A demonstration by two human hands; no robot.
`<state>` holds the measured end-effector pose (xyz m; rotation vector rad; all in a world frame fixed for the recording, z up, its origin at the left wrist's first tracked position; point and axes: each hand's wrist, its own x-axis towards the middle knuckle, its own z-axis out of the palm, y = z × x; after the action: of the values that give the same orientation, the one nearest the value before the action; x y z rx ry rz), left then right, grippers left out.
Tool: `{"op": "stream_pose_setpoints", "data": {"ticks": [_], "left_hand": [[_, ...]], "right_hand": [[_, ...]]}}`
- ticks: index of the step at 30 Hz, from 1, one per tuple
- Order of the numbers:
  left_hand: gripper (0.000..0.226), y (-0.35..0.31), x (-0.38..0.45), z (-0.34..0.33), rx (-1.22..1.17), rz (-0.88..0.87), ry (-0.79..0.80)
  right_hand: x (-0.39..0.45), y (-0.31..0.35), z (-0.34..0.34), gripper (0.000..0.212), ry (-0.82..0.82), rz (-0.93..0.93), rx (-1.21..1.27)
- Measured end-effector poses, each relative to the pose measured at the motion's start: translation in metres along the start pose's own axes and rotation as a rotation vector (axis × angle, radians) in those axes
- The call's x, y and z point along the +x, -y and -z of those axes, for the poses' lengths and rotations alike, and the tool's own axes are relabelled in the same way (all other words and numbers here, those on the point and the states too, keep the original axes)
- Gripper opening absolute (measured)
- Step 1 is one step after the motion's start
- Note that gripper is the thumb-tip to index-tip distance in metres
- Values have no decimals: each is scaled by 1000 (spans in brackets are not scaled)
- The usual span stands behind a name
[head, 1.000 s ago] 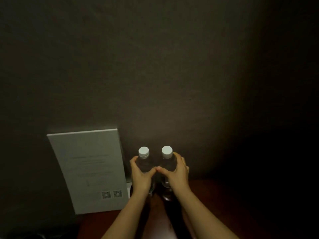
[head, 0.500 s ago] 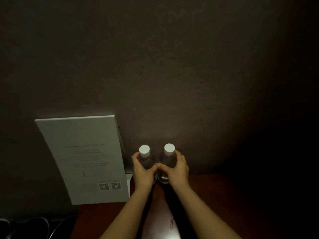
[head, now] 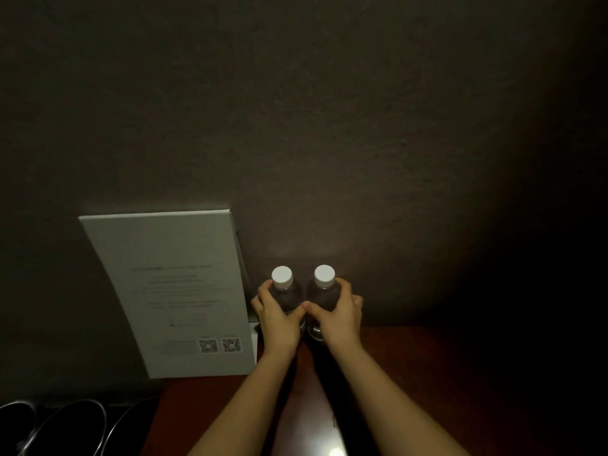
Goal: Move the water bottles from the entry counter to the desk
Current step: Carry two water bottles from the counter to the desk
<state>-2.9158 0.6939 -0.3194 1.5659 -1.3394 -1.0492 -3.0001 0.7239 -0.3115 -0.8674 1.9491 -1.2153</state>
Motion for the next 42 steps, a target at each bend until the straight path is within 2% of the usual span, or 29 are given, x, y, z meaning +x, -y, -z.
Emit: {"op": "stream_pose_setpoints", "data": {"ticks": [17, 28, 31, 34, 40, 42], "left_hand": [[72, 3, 4, 18, 56, 5, 37], [62, -8, -6, 13, 197, 225, -15], [54, -12, -14, 15, 199, 340, -36], [17, -12, -23, 26, 143, 374, -42], [33, -37, -44, 45, -127, 244, 131], [37, -57, -51, 54, -177, 198, 154]], "right_hand": [[-11, 10, -11, 66, 47, -23, -13], [-13, 13, -7, 69, 58, -115, -48], [-20, 6, -2, 57, 15, -139, -15], [-28, 5, 4, 38, -88, -135, 81], [-50, 31, 21, 5, -135, -88, 154], [-62, 49, 24, 13, -72, -65, 176]]}}
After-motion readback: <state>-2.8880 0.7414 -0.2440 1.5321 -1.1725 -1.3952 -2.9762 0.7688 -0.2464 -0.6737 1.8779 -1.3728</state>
